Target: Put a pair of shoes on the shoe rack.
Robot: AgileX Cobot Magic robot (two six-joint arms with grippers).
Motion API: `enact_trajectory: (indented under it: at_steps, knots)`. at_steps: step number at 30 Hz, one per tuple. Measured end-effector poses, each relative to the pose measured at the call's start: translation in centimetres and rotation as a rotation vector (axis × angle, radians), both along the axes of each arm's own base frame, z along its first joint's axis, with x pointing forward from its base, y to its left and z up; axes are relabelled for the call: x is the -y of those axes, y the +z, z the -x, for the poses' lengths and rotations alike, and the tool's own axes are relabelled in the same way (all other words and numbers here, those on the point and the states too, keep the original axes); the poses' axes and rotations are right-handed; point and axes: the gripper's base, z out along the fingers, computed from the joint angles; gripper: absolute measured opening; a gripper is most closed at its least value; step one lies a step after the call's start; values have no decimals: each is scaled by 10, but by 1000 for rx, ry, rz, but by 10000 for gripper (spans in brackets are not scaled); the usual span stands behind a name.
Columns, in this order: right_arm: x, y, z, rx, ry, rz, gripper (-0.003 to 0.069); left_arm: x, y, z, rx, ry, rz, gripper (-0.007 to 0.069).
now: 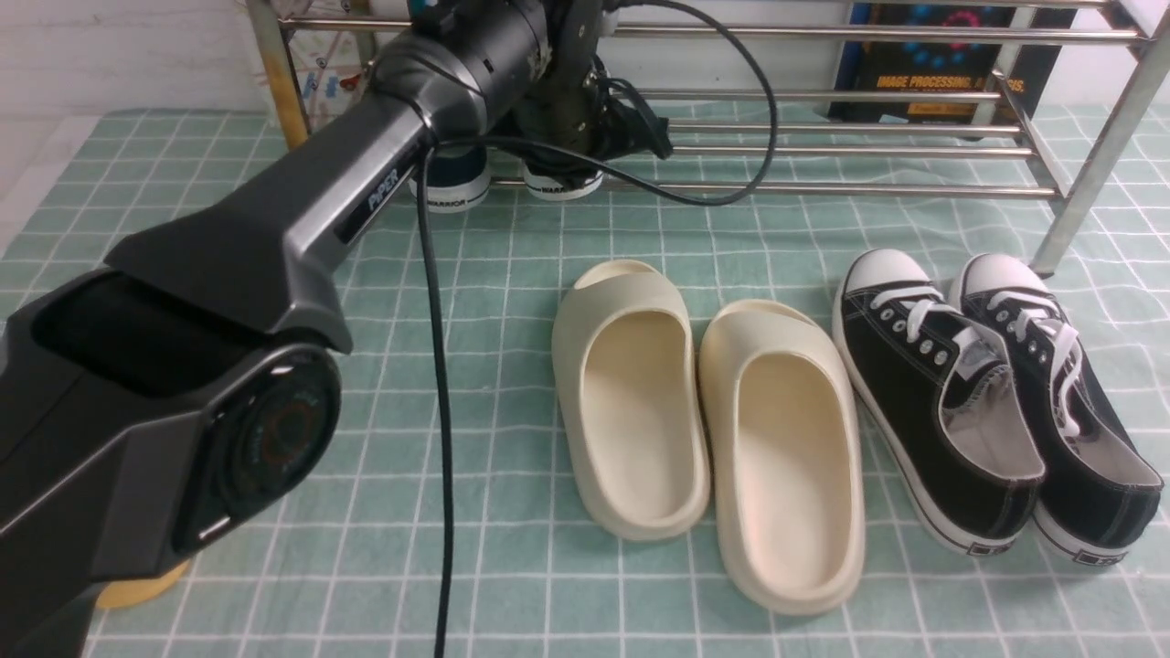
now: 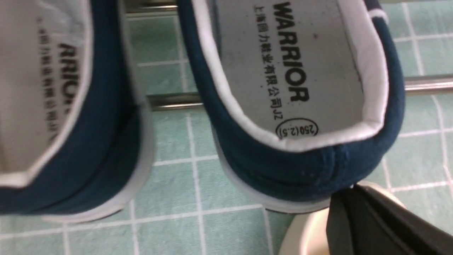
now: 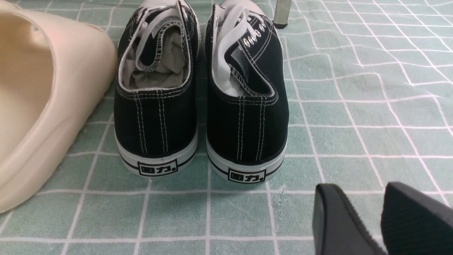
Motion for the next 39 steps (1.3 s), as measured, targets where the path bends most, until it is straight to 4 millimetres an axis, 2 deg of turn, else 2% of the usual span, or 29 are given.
enact_trajectory:
  at_steps: [3, 7, 8, 9, 10, 12, 14, 16, 17, 20, 22, 25, 26, 27, 31, 34, 35, 39]
  knots:
    - [0, 0, 0, 0, 0, 0, 239, -6, -1, 0, -26, 50, 3, 20]
    - [0, 0, 0, 0, 0, 0, 239, -12, -2, 0, -57, 88, -5, 134]
    - [0, 0, 0, 0, 0, 0, 239, -12, -2, 1, -59, 89, -6, 141]
    - [0, 0, 0, 0, 0, 0, 239, -14, 5, 3, -58, 91, -4, 206]
    - [0, 0, 0, 0, 0, 0, 239, -14, 6, 4, -57, 92, -3, 213]
    - [0, 0, 0, 0, 0, 0, 239, -18, 31, 13, -32, 80, 4, 290]
    - [0, 0, 0, 0, 0, 0, 239, -22, 55, 22, 1, 67, 16, 315]
    - [0, 0, 0, 0, 0, 0, 239, -31, 93, 40, 57, 44, 24, 324]
    - [0, 0, 0, 0, 0, 0, 239, -38, 118, 53, 92, 31, 27, 321]
    - [0, 0, 0, 0, 0, 0, 239, -56, 170, 89, 159, 12, 34, 293]
    - [0, 0, 0, 0, 0, 0, 239, -72, 211, 122, 236, -3, 51, 245]
    - [0, 0, 0, 0, 0, 0, 239, -89, 243, 157, 311, -11, 74, 182]
    - [0, 0, 0, 0, 0, 0, 239, -89, 243, 157, 311, -11, 74, 182]
    - [0, 0, 0, 0, 0, 0, 239, -98, 253, 176, 327, -12, 80, 145]
    - [0, 0, 0, 0, 0, 0, 239, -114, 253, 209, 301, -11, 70, 84]
    - [0, 0, 0, 0, 0, 0, 239, -129, 241, 239, 255, -11, 50, 55]
    - [0, 0, 0, 0, 0, 0, 239, -130, 240, 241, 252, -11, 48, 53]
    - [0, 0, 0, 0, 0, 0, 239, -160, 215, 301, 224, 24, 67, 45]
